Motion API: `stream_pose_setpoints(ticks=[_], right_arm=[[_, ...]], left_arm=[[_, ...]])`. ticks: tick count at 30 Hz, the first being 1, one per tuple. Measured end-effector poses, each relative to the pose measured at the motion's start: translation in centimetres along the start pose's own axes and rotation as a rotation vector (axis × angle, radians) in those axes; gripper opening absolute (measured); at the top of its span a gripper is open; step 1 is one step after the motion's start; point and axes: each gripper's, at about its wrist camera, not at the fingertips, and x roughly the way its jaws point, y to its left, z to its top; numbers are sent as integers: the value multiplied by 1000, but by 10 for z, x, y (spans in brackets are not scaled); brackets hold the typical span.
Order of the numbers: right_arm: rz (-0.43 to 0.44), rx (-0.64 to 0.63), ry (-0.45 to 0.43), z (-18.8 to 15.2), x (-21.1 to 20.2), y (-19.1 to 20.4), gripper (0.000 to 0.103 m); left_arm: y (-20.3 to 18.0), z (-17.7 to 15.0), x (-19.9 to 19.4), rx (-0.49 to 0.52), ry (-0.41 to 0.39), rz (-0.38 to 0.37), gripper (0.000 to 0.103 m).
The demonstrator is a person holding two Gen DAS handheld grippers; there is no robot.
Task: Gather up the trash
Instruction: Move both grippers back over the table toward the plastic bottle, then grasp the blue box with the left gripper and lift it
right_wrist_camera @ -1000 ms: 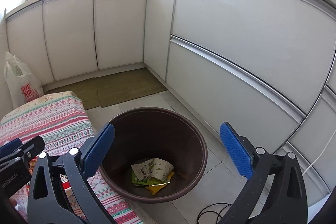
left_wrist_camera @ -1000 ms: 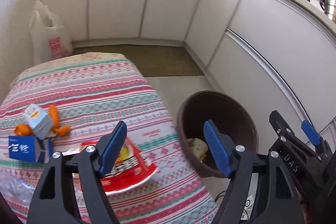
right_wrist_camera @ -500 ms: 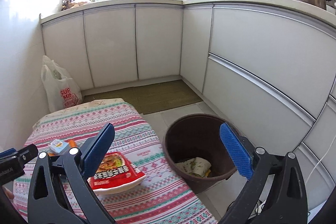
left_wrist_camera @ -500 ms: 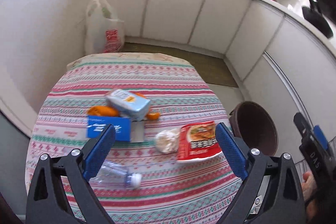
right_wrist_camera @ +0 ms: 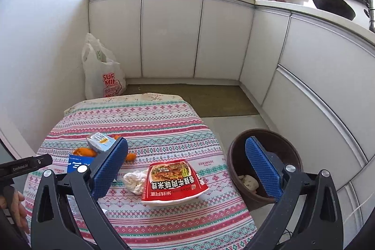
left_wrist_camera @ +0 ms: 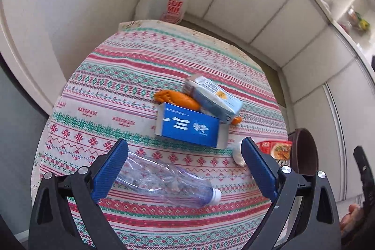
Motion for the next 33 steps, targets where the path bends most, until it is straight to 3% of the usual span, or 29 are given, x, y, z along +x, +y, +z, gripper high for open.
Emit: stream_pose_setpoints(ticks=[3,6,12,18,23,27,33], right_arm=[[23,8,45,-14,24,-4,96],[33,1,163,-18,51,-10,96],[56,140,185,-11,65,-43,96],[65,198,242,-15,84,-57,96],[99,276,269,-11,97,-63,96],[125,319,267,-7,102,-64,96],[125,318,270,-4,106,-67,96]], left_arm=[[14,8,10,-41,15,15,94],[15,15,24,-22,33,44,94],[1,23,60,72,119,52,94],[-52,3,83,508,165,172,94],[-85,-22,111,948,256,345,94],[-98,-31,127,1111,315,367,94],[-109,-37,156,1242,325,412,94]])
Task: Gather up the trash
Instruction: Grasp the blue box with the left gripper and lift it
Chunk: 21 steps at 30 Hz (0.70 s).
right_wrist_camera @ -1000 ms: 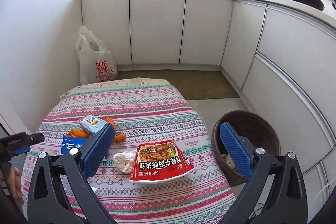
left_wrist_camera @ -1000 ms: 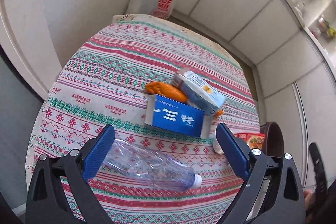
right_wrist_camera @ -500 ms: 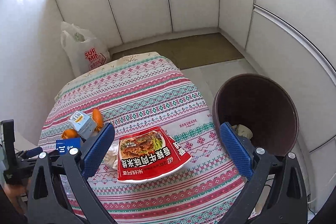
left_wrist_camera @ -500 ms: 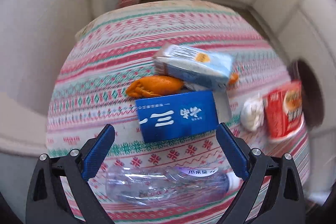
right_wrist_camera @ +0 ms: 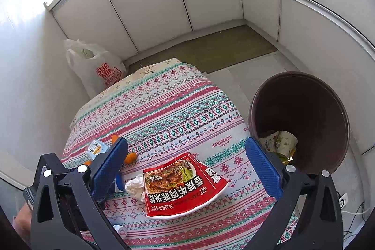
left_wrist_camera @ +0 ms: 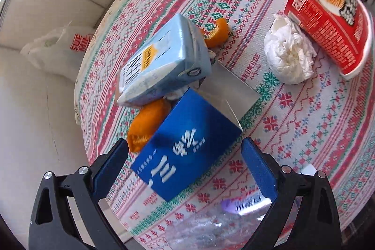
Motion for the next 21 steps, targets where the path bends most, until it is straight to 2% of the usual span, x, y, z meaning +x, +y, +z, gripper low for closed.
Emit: stream_pose_setpoints(ticks=[1,3,6,9,11,12,13,14,18,21], right_arm=[[-5,1,-1,1,0,-2,96],[-2,19,7,2,0,-7,96],[10,40,27,2,2,-14,96],[7,26,54,-1,4,-14,96],[0,-1,62,-5,3,-11,96],[-3,-17,65,-7,3,-9,96],[-5,-35,70,-9,2,-8,96],[-10,-59,75,-12,2,-6,96],[-15,-144,92,-21,0,5,96],[0,-182,93,-27,-3,14,96]], left_arm=[[-2,3,0,7,2,0,91],[-7,5,5,8,15,-11,79],[-13,0,6,-9,9,16,73],[-8,-9,-4,-107,-18,4,64],[-6,-16,-16,-180,-62,11,37],[-6,-19,-22,-214,-74,-3,29],[-4,-24,-29,-250,-94,-25,12],[-4,-28,-36,-273,-113,-39,2],[-5,-46,-59,-356,-184,-109,2],[-7,-56,-63,-403,-176,-138,6]])
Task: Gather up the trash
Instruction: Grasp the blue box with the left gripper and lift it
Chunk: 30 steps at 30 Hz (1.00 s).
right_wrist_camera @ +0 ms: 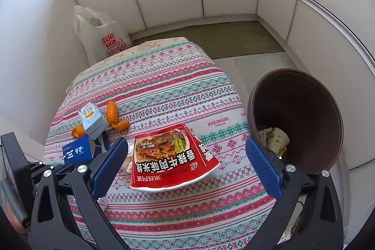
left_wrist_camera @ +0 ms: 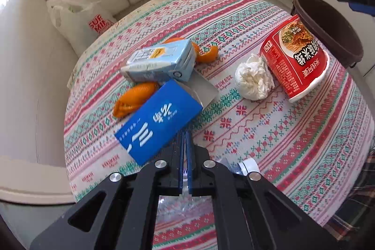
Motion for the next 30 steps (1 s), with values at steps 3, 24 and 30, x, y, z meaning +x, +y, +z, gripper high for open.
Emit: stream_pose_setpoints(ticks=[3,24,30], right_arm=[[-2,-9,-10,0,-1,4,96],[-4,64,10,21,22,-8,96],[19,78,19,20,22,-10,96]], left_arm=[[5,-1,-1,0,12,36,9],[5,46,101,420,282,43,70],[5,30,79,314,217,-67,55]])
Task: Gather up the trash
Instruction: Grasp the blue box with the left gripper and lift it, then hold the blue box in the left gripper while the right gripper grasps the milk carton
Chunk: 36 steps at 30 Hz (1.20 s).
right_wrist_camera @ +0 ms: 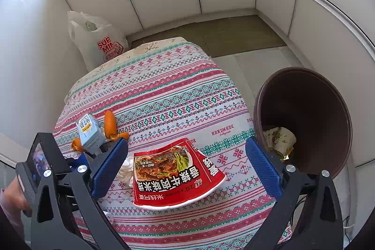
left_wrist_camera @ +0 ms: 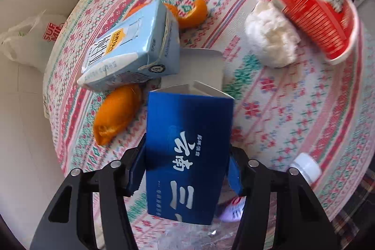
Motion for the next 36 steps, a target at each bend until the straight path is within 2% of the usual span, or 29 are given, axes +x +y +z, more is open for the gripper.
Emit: stream_pose_setpoints(ticks=[5,8,13,16,18,19,21,25,28,31,33,36], right_arm=[[12,-12,-1,-3,-5,0,96],[34,-21,12,-5,-4,2,96],[150,-27,57,-9,0,18,96],[200,-48,78,-13,3,36,96],[212,-65,87,-15,5,48,96],[223,-69,92,-16,5,52,96],[277,-60,112,-16,9,62,96],[354,-110,131,-15,14,93,96],[334,-157,170,-11,27,124,96],[277,-212,194,3,46,155,95],[279,-220,237,11,62,170,95],[263,-243,289,18,86,189,95]], left_arm=[[10,-23,-47,-209,-199,-52,54],[22,-43,-78,-403,-343,-116,54],[37,-95,-109,-752,-568,-330,54],[41,-109,-113,-826,-603,-439,54],[41,-114,-125,-834,-659,-463,54],[42,-117,-133,-833,-689,-433,54],[39,-120,-145,-841,-712,-312,54],[39,-114,-148,-867,-682,-76,54],[40,-111,-153,-879,-669,71,54],[48,-108,-153,-890,-679,140,54],[54,-108,-155,-896,-691,185,54],[66,-111,-159,-927,-717,193,54]])
